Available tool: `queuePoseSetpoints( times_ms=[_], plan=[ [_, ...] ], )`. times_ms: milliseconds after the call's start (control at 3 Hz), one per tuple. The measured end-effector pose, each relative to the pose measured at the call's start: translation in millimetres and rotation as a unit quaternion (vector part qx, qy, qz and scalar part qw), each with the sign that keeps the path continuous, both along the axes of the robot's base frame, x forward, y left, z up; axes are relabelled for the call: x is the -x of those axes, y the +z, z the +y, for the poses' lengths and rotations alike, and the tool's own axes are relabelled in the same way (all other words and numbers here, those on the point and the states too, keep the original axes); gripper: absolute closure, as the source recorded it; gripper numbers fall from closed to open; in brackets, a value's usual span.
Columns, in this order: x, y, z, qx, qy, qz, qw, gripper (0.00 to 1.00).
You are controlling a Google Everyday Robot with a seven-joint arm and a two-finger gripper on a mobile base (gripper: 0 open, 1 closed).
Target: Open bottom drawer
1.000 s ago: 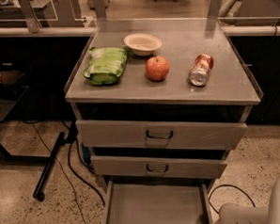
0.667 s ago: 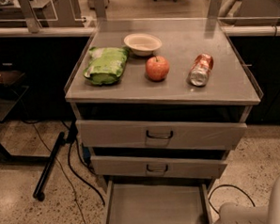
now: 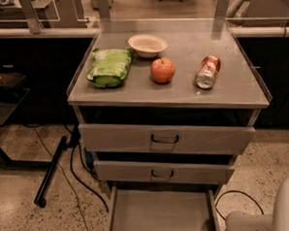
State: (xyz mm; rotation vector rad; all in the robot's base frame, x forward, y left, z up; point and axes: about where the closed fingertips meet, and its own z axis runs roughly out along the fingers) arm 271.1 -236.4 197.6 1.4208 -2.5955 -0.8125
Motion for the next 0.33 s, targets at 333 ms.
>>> queuePoseSetpoints(
  times_ms=[333],
  plan=[
    [-5.0, 0.2, -1.1, 0.0, 0.0, 0.0, 1.0, 0.0]
  ],
)
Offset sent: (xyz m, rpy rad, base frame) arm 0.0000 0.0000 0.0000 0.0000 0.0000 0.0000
